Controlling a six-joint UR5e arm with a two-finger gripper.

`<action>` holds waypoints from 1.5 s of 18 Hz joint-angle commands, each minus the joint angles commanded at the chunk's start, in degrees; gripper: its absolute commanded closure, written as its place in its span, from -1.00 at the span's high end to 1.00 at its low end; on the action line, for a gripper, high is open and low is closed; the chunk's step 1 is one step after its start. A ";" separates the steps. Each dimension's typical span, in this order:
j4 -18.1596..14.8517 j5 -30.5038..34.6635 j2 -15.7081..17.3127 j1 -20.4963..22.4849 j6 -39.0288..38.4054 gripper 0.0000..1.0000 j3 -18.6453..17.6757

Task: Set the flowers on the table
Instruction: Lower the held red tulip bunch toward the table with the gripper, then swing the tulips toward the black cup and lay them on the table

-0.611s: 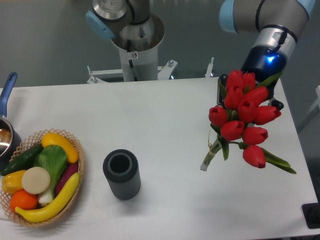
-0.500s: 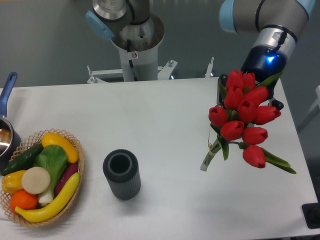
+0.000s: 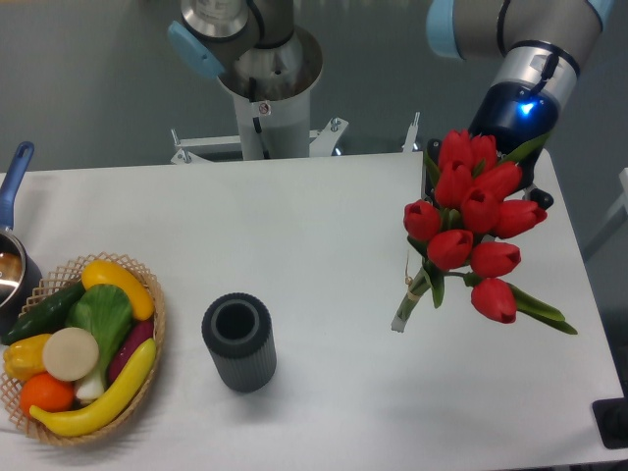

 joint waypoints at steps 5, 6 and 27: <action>0.09 8.43 0.26 -0.53 0.70 -0.16 0.09; 0.00 9.49 0.26 -0.70 1.84 -0.16 -0.17; -1.75 55.54 -4.21 -11.78 21.53 -0.16 -4.92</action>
